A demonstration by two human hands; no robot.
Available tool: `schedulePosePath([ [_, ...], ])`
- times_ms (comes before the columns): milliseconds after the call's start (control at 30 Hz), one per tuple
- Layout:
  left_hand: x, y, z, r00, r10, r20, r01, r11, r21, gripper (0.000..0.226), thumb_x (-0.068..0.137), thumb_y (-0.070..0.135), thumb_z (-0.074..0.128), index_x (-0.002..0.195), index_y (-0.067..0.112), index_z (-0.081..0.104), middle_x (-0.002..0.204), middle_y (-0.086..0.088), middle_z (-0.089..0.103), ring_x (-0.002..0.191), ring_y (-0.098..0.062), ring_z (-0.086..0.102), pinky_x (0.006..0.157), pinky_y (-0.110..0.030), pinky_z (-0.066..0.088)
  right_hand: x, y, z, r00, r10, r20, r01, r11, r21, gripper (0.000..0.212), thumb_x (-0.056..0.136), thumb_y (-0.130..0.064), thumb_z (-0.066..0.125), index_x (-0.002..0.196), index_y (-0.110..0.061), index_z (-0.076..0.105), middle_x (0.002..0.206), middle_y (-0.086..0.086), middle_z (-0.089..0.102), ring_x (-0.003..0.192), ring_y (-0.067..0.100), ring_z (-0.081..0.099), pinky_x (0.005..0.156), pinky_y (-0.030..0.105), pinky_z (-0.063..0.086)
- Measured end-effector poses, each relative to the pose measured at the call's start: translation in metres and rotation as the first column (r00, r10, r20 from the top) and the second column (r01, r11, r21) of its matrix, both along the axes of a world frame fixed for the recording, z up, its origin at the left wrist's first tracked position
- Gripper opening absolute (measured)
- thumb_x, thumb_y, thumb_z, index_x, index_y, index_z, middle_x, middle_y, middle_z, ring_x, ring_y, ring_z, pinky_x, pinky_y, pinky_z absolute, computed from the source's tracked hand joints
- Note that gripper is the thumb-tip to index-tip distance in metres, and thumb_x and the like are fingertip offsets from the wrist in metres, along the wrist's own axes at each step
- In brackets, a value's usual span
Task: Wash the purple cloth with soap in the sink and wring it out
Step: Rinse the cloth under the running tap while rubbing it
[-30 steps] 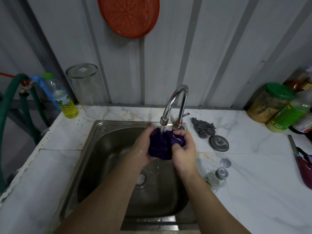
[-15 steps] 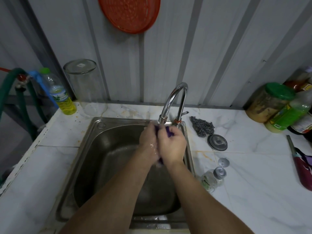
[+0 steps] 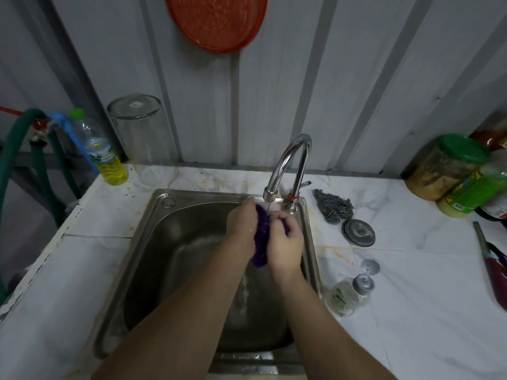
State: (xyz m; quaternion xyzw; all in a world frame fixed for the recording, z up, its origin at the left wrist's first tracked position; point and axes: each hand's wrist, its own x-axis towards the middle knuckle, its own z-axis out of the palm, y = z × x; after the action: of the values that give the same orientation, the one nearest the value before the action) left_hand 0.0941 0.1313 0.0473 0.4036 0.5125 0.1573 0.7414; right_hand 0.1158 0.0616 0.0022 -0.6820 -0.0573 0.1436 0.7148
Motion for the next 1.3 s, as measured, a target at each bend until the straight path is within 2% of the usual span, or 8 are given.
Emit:
schedulePosePath([
  [100, -0.003, 0.009, 0.0, 1.0, -0.016, -0.024, 0.016, 1.0, -0.019, 0.034, 0.099, 0.035, 0.059, 0.103, 0.004, 0.071, 0.098, -0.013, 0.07, 0.092, -0.028, 0.067, 0.093, -0.041, 0.055, -0.028, -0.01, 0.001, 0.93, 0.056, 0.364, -0.034, 0.997, -0.065, 0.017, 0.084, -0.02, 0.06, 0.096, -0.03, 0.068, 0.11, 0.002, 0.058, 0.101, -0.006, 0.056, 0.087, 0.004, 0.04],
  [233, -0.008, 0.002, -0.005, 0.989, -0.095, 0.111, 0.105, 0.991, -0.085, 0.029, 0.104, 0.022, 0.051, 0.08, 0.008, 0.061, 0.066, -0.009, 0.064, 0.055, -0.017, 0.067, 0.052, -0.023, 0.055, -0.026, -0.007, 0.005, 0.871, 0.129, 0.474, -0.081, 0.989, -0.12, 0.047, 0.085, -0.043, 0.061, 0.126, -0.018, 0.064, 0.122, 0.002, 0.047, 0.111, -0.006, 0.05, 0.092, 0.002, 0.038],
  [367, -0.01, 0.001, -0.004, 0.985, -0.099, 0.14, 0.118, 0.983, -0.14, 0.037, 0.106, 0.021, 0.046, 0.077, 0.007, 0.063, 0.046, -0.004, 0.067, 0.053, -0.02, 0.069, 0.05, -0.027, 0.053, -0.01, -0.003, 0.003, 0.902, 0.133, 0.411, -0.09, 0.988, -0.122, 0.055, 0.079, -0.057, 0.06, 0.121, -0.022, 0.069, 0.118, -0.002, 0.051, 0.106, -0.009, 0.052, 0.088, -0.001, 0.038],
  [500, -0.004, 0.006, -0.009, 0.981, -0.148, 0.128, 0.158, 0.984, -0.077, 0.036, 0.105, 0.018, 0.047, 0.079, 0.007, 0.07, 0.054, -0.005, 0.072, 0.048, -0.016, 0.072, 0.044, -0.022, 0.055, -0.003, 0.005, -0.002, 0.947, 0.06, 0.316, -0.035, 0.996, -0.084, 0.027, 0.079, -0.056, 0.061, 0.095, -0.037, 0.07, 0.106, -0.002, 0.068, 0.098, -0.006, 0.061, 0.09, 0.01, 0.045],
  [667, -0.002, 0.001, -0.012, 0.979, -0.175, 0.109, 0.179, 0.983, -0.029, 0.03, 0.098, 0.018, 0.053, 0.085, 0.008, 0.077, 0.076, -0.012, 0.077, 0.072, -0.028, 0.075, 0.071, -0.043, 0.064, 0.011, 0.014, -0.002, 0.995, 0.024, 0.095, -0.01, 0.989, -0.149, 0.019, 0.07, -0.059, 0.059, 0.075, -0.044, 0.07, 0.071, -0.013, 0.073, 0.069, 0.001, 0.067, 0.069, 0.022, 0.051],
  [867, 0.001, -0.001, -0.015, 0.99, -0.138, 0.033, 0.135, 0.987, 0.086, 0.031, 0.095, 0.014, 0.049, 0.089, 0.003, 0.076, 0.09, -0.024, 0.075, 0.082, -0.037, 0.073, 0.071, -0.045, 0.06, 0.027, 0.02, 0.011, 0.942, 0.011, -0.337, -0.07, 0.984, -0.163, 0.02, 0.073, -0.031, 0.062, 0.064, -0.019, 0.075, 0.057, 0.001, 0.072, 0.07, 0.031, 0.072, 0.066, 0.043, 0.062],
  [1033, -0.002, -0.001, -0.028, 0.978, -0.161, 0.13, 0.162, 0.987, -0.002, 0.034, 0.1, 0.037, 0.053, 0.1, 0.013, 0.077, 0.099, -0.016, 0.08, 0.093, -0.032, 0.077, 0.081, -0.046, 0.062, 0.041, 0.009, 0.015, 0.836, 0.128, -0.534, -0.143, 0.99, 0.014, 0.025, 0.089, -0.028, 0.062, 0.095, -0.009, 0.078, 0.086, 0.014, 0.08, 0.089, 0.034, 0.077, 0.085, 0.05, 0.063],
  [1300, -0.014, 0.007, -0.034, 0.943, -0.025, 0.333, 0.072, 0.989, -0.127, 0.035, 0.098, 0.037, 0.061, 0.112, 0.009, 0.077, 0.115, -0.019, 0.076, 0.105, -0.037, 0.074, 0.092, -0.054, 0.06, 0.029, -0.012, 0.005, 0.92, 0.119, -0.373, -0.062, 0.985, 0.161, 0.027, 0.093, -0.014, 0.06, 0.113, -0.019, 0.076, 0.114, 0.015, 0.076, 0.105, 0.033, 0.073, 0.089, 0.047, 0.062],
])
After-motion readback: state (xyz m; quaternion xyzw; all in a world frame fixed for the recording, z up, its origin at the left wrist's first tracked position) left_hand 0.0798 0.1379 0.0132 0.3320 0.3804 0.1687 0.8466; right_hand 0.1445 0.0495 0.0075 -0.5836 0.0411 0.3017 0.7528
